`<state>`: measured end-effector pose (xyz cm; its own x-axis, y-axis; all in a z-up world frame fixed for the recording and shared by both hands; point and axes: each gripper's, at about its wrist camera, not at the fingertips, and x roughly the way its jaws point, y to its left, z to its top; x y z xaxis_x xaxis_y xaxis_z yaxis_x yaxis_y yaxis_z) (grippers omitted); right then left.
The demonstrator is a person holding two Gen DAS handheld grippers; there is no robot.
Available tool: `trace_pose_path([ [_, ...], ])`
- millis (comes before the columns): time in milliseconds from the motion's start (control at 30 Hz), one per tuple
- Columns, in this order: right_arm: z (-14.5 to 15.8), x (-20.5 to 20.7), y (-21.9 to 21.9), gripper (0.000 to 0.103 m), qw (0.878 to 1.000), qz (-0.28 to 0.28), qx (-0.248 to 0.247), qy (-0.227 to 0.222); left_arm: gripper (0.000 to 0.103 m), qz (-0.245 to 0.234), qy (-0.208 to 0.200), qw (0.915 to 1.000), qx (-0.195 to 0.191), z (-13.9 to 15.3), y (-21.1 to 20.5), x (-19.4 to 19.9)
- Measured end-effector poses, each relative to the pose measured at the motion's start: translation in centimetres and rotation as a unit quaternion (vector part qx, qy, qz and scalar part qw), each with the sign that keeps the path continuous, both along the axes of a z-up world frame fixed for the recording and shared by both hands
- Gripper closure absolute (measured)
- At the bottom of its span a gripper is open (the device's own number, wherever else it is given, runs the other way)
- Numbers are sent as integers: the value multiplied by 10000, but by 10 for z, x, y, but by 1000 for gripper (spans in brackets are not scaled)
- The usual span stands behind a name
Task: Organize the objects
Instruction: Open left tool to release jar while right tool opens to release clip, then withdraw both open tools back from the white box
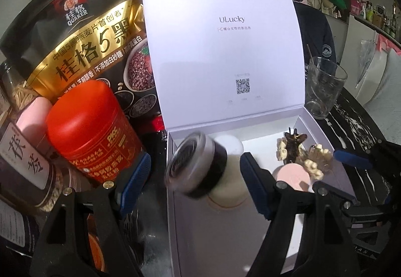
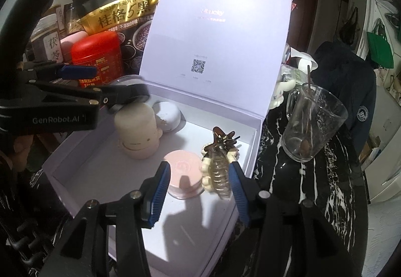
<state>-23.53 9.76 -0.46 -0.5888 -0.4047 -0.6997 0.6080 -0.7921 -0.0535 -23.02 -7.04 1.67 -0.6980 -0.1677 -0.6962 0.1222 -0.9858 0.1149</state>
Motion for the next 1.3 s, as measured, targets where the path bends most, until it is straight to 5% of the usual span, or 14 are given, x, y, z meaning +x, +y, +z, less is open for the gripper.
trace_pose_path([
  [467, 18, 26, 11, 48, 9996, -202, -32, 179, 30, -159, 6, 9997, 192, 9, 14, 35],
  [1100, 29, 34, 22, 5, 9960, -741, -118, 488, 12, -57, 3, 9992, 383, 17, 23, 70],
  [1300, 30, 37, 26, 3, 9945, -930, -114, 465, 12, 7, -48, 9989, 458, 13, 18, 79],
])
